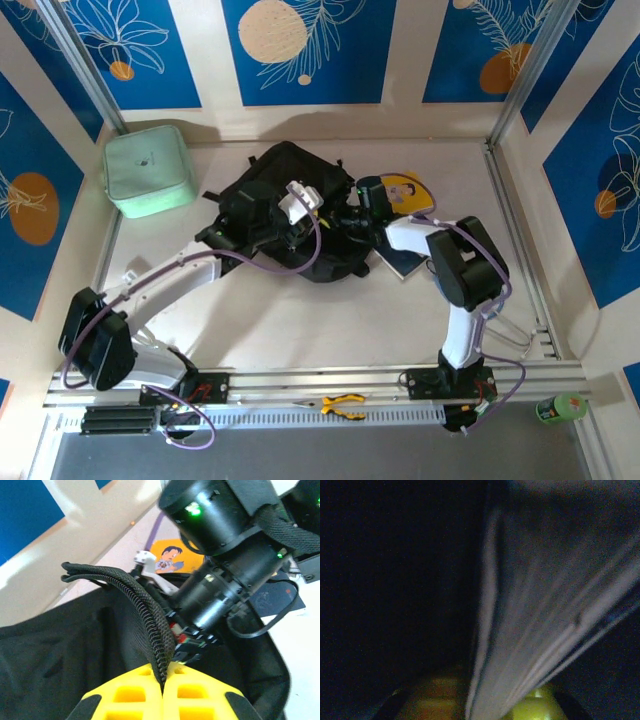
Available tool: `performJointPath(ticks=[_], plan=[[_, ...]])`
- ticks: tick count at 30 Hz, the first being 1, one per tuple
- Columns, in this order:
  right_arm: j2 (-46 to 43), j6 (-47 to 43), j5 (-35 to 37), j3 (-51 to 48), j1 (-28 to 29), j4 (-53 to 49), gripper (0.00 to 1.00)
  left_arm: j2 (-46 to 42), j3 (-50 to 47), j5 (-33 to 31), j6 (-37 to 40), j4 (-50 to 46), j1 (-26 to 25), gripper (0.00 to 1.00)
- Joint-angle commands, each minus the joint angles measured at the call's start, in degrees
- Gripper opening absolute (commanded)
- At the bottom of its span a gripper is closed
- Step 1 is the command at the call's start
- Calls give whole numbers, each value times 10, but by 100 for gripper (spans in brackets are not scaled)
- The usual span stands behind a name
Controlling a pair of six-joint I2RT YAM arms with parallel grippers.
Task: Pack the student bag
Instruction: Place the book in the student bag.
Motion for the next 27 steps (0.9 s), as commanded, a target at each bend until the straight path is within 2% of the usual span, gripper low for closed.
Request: performJointPath(ticks=[1,6,10,14,18,21,27], plan=[[51,-27,50,42,16,-5,7,13,20,-12,-19,17,5,0],[130,-18,43,99,23,9,13,33,31,-25,-28,-10,12,0],[142,-16,25,124,21,-1,31,48,37,-29,-40,-33,23,0],[98,-14,20,78,8,-11,47,55,37,-24,-43,-46,29,0],[47,-30,11,20,0,-36,49,59,34,-15,-38,-50,30,0],[20,-48,45,-7,4,-83,48,63,34,-2,-35,-50,31,0],[53,-60,71,28,18,-119,37,72,38,13,-37,-48,31,0]])
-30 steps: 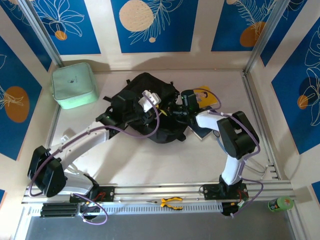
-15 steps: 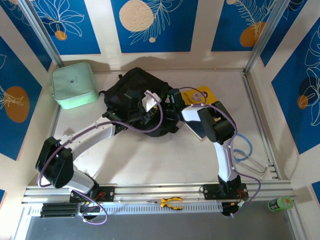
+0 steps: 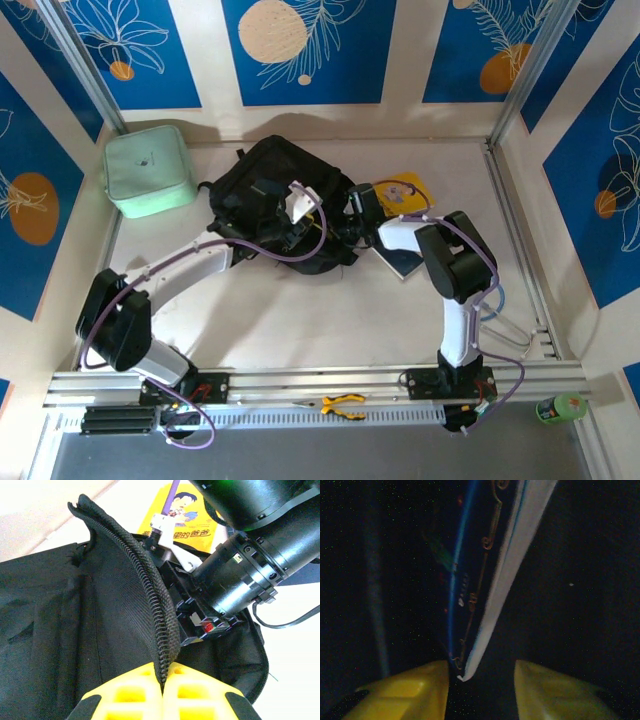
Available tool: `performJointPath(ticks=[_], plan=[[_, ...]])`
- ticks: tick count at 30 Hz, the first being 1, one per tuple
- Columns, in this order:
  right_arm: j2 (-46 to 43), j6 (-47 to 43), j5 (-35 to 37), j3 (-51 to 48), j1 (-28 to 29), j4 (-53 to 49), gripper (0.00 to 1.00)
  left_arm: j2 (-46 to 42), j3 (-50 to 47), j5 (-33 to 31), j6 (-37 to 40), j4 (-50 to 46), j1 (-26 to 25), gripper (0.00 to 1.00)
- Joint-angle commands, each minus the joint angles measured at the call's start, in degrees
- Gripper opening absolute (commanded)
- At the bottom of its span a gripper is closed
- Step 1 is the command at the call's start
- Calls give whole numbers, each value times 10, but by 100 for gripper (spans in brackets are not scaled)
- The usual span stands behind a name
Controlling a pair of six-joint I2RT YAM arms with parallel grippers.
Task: Pack the student bag
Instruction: Place the book in the student bag.
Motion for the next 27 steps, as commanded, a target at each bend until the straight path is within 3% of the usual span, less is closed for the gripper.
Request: performJointPath(ticks=[1,5,11,14,23,26,27], plan=[[25,-20,23,31,10,-43,35,5,20,28,-1,-4,5,0],[61,-27,47,78,19,-66,27,-2,18,31,2,-11,5,0],[109,-22,3,122,19,7,14,-7,27,34,8,-34,6,0],[100,-30,-11,125,16,27,14,-3,32,18,10,-47,6,0],[-120,-67,42,-59,-14,-64,40,-19,7,-4,12,-91,6,0],[-213,-85,101,-116,-24,-140,50,-31,-3,9,9,-112,5,0],[-240,-101,134,-123,-26,-182,53,-37,-4,20,21,-132,6,6]])
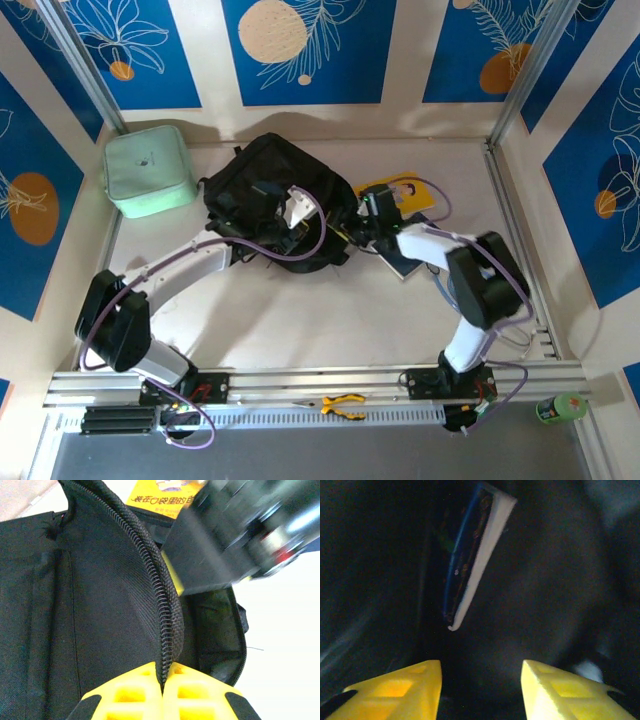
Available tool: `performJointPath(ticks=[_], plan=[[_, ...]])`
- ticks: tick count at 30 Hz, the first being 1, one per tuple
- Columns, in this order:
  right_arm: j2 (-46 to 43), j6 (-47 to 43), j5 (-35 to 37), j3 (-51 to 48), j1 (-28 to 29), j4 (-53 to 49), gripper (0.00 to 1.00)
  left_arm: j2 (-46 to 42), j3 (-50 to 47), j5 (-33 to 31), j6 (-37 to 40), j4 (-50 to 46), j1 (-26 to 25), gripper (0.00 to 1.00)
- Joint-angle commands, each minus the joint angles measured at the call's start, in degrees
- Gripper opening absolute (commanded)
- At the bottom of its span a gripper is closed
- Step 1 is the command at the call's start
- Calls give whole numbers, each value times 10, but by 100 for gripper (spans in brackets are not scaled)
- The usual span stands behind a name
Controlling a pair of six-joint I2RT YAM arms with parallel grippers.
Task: Pack the student bag
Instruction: Place the book in the student bag, then close the student bag at the top-center of the table.
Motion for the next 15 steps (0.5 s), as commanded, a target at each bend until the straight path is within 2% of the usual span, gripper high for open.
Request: performJointPath(ticks=[1,3,5,9,12,15], plan=[[-84,-51,105,-26,-8,-142,55,-35,-8,28,33,-71,3,12],[-123,-65,182,-26,-15,-225,59,-50,-3,14,47,-104,3,27],[-150,-73,221,-34,-30,-261,62,-65,-1,11,52,-119,3,45],[-175,-77,222,-52,-80,-268,72,-94,-13,19,9,-84,4,83],[-163,-92,185,-46,-108,-245,83,-88,-35,-31,-69,-11,4,98],[-128,-103,126,-19,-129,-236,87,-31,2,-72,-163,-11,8,99]])
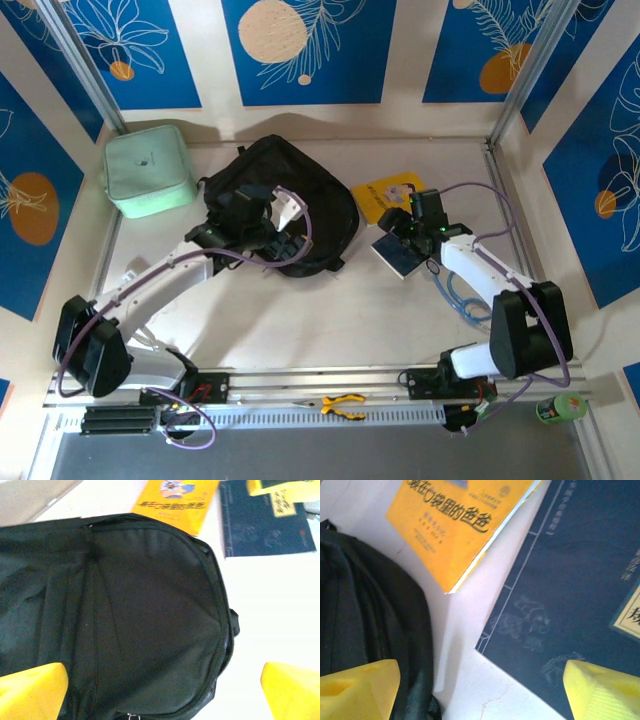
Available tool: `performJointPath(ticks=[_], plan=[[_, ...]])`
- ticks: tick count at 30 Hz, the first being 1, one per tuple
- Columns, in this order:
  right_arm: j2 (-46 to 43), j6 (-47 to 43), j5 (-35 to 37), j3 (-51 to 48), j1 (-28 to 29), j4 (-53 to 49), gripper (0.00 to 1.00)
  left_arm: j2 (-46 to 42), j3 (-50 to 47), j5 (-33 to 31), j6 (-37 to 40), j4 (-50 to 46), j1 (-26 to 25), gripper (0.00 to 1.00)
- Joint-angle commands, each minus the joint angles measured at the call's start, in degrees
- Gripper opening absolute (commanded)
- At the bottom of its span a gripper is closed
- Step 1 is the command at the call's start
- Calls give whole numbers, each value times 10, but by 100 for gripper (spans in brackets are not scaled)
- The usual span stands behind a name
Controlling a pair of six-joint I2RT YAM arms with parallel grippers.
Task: Pack the student bag
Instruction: Close the student bag at the top-center of the table, then rotate the student bag at the top-center of the table.
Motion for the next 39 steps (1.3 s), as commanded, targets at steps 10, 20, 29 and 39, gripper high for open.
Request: performJointPath(ticks=[10,20,29,39], plan=[[139,8,-98,92,-34,-18,83,251,145,-20,-284,-21,28,96],[207,-12,-110,133,-22,-55,80,264,37,25,-351,-13,101,92],[225,-18,-122,96,24,-91,78,189,-34,-98,-308,-76,143,93],[141,47,-203,-18,140,-32,74,127,43,-11,-277,-77,127,99]])
